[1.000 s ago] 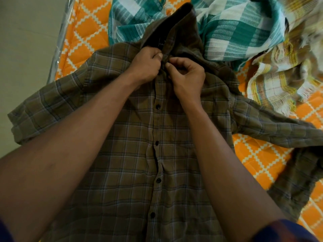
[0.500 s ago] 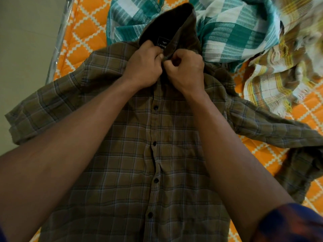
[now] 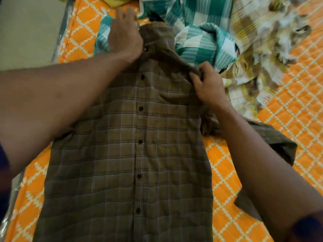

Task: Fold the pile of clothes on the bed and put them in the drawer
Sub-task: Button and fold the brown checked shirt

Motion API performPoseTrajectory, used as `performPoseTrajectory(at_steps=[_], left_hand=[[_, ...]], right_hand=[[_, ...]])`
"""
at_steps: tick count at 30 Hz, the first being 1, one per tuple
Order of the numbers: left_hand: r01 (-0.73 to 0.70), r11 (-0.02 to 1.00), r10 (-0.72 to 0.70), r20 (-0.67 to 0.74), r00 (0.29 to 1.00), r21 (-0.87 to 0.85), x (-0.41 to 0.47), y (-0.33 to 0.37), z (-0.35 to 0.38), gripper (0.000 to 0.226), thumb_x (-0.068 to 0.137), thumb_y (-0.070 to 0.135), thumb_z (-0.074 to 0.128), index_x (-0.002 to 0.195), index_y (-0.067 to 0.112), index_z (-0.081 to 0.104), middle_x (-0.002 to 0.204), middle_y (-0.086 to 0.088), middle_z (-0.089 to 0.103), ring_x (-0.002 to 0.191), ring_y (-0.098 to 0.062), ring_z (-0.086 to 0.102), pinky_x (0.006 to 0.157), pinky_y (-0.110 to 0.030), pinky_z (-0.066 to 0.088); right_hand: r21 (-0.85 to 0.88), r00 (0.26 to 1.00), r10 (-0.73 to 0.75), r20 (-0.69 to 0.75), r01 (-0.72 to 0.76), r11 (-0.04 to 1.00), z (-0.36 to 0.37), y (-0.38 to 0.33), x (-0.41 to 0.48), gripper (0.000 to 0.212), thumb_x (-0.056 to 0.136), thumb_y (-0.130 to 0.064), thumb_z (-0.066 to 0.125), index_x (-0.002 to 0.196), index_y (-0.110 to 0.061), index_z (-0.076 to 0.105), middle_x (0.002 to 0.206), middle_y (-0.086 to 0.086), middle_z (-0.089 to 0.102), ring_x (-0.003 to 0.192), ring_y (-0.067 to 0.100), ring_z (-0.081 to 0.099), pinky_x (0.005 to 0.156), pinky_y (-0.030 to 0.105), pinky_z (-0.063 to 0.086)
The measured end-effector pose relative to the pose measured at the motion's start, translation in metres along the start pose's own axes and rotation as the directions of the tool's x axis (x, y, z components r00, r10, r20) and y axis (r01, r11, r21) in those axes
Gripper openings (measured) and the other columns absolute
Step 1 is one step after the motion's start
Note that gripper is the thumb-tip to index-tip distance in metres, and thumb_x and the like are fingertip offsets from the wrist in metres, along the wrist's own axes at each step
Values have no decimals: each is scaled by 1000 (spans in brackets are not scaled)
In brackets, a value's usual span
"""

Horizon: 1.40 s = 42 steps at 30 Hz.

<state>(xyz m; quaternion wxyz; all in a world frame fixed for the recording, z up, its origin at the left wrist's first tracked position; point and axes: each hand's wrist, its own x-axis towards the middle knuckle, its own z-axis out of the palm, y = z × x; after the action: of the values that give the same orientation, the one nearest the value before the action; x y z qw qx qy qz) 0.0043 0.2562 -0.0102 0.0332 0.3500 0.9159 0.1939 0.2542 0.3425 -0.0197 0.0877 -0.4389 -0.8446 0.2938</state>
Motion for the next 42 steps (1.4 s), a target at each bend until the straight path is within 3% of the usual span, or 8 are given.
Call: performPoseTrajectory(at_steps=[6, 9, 14, 19, 24, 31, 36, 42], left_hand=[[-204, 975, 186, -185, 965, -85, -110, 17, 12, 55, 99, 30, 40, 153, 19, 35, 163, -15, 23, 151, -32, 21, 118, -45, 21], [-403, 915, 393, 173, 903, 31, -155, 27, 32, 61, 98, 43, 42, 155, 35, 24, 166, -8, 16, 153, -32, 12, 116, -64, 18], [-238, 965, 131, 583, 802, 111, -140, 45, 48, 80, 90, 71, 43, 155, 48, 2, 168, 2, -2, 152, -37, -12, 112, -76, 0], [-190, 947, -12, 623, 782, 257, -134, 78, 39, 95, 85, 58, 65, 155, 46, 3, 168, -4, -3, 151, -43, -8, 110, -79, 1], [-79, 926, -162, 579, 799, 368, -142, 113, 36, 101, 84, 43, 73, 157, 40, 4, 166, -12, 3, 150, -47, 1, 112, -76, 2], [-341, 929, 263, 396, 880, 141, -173, 131, 39, 87, 73, 24, 71, 149, 33, 29, 163, -11, 11, 151, -39, 7, 115, -68, 12], [-606, 796, 503, 552, 665, 5, -190, 148, 57, 56, 90, 37, 58, 145, 34, 45, 159, -8, 30, 150, -31, 16, 113, -65, 23], [-561, 824, 272, 817, 509, 75, -198, 166, 82, 71, 90, 76, 41, 151, 58, 11, 167, 1, -15, 153, -34, -15, 114, -74, 2]], right_hand=[[-248, 930, 43, 365, 53, 967, -47, 86, -50, 55, 86, -58, 69, 128, -27, 54, 100, 5, 68, 92, 28, 64, 79, 41, 52], [-312, 884, 131, 449, 18, 950, -81, 131, -71, 54, 84, -49, 75, 128, -26, 54, 111, 9, 68, 98, 29, 63, 81, 38, 48], [-608, 568, 523, 635, -50, 793, -140, 166, -89, 42, 75, -31, 87, 111, -21, 67, 108, 4, 69, 96, 22, 62, 81, 31, 48], [-608, 919, 376, -123, -369, 703, -219, 202, -116, 32, 82, -18, 67, 114, -20, 70, 104, 21, 69, 100, 43, 66, 82, 47, 53], [-288, 731, 72, -679, -355, 889, -255, 200, -135, 33, 82, -31, 56, 113, -25, 64, 112, 4, 65, 101, 34, 60, 74, 42, 43], [-322, 844, 526, -104, -529, 785, -166, 242, -214, 52, 75, -17, 67, 126, -26, 65, 118, 12, 64, 109, 37, 62, 86, 44, 55], [382, 500, 832, -240, -739, 554, -137, 253, -231, 47, 83, -27, 71, 130, -22, 64, 108, -1, 67, 108, 28, 65, 85, 30, 49], [974, -10, 997, -77, -215, 73, -136, 299, -183, 118, 66, -38, 92, 157, -21, 18, 136, 9, 57, 101, 23, 62, 79, 43, 58]])
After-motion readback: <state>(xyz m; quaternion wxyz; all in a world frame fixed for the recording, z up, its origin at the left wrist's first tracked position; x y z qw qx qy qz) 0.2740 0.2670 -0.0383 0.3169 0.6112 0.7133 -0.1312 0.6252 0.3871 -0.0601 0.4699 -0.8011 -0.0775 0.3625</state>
